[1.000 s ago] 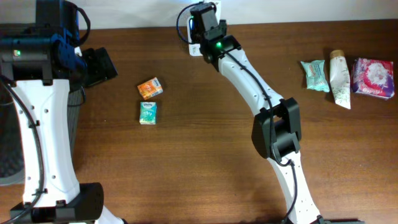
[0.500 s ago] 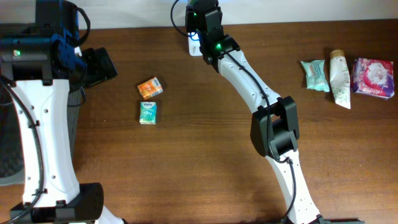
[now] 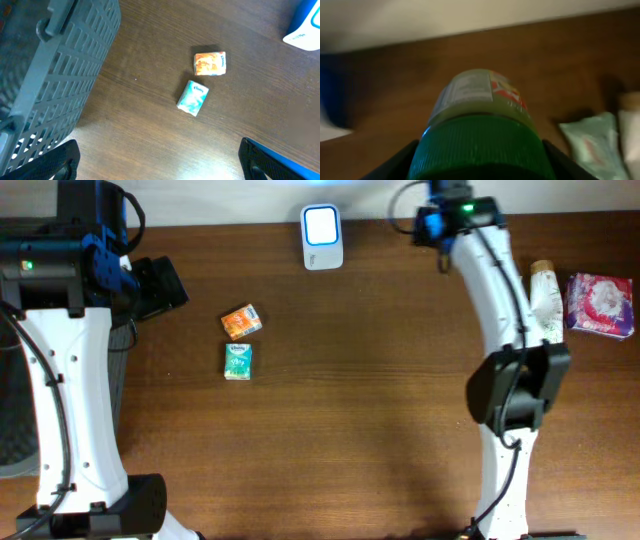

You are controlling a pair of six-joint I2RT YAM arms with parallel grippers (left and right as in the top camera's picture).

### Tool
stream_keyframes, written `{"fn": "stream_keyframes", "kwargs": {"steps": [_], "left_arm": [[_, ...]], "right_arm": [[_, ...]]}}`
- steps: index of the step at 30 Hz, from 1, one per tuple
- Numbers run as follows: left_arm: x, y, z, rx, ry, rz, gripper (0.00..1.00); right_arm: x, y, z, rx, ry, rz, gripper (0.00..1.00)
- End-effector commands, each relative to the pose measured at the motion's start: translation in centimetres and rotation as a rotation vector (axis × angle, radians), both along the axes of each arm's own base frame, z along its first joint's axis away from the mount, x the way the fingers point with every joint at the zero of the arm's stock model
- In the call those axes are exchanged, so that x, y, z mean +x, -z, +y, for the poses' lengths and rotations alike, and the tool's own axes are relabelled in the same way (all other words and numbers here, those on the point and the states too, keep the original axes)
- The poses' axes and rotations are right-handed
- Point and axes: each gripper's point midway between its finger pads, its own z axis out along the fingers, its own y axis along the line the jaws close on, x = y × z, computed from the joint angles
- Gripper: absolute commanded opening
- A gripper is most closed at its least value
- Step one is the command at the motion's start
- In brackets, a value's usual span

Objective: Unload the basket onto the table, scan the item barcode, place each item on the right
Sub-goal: 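Carry the Knorr bottle right and set it by the wipes pack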

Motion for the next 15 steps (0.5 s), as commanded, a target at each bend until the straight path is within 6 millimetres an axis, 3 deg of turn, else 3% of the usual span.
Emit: {"fn": "stream_keyframes", "kwargs": {"steps": [1,4,5,8,10,13,15], "left_arm": [[-0.3,-0.6,0.1,0.001,-0.009,-0.018,0.99],[-0.3,-0.6,0.1,0.001,-0.009,-0.018,0.99],[-0.3,-0.6,0.1,0.001,-0.009,-0.019,0.99],[-0.3,-0.6,0.1,0.001,-0.009,-0.018,0.99],[-0.3,-0.6,0.1,0.001,-0.009,-0.018,0.99],[-0.3,-0.6,0.1,0.001,-0.009,-0.018,0.99],[-0.3,-0.6,0.1,0.001,-0.009,-0.018,0.99]], "right_arm": [[-2.7,0.2,-4.2,0.175,0.03,0.097,0.63],[-5.7,2.7,-9.3,0.242,0.131,0.216,0.63],[-6.3,3.6,-10.1,0.249,0.151,0.244,0.63],[-8.0,6.3,-8.2,0.331,0.083,0.34,0.63],[-8.9,8.1,-8.0,0.331,0.089,0.385,0.63],[-9.0,10.4,-9.4,0.305,0.118,0.386,0.67],[-9.1,10.7,-12.1,0.193,0.173,0.378,0.76]]}}
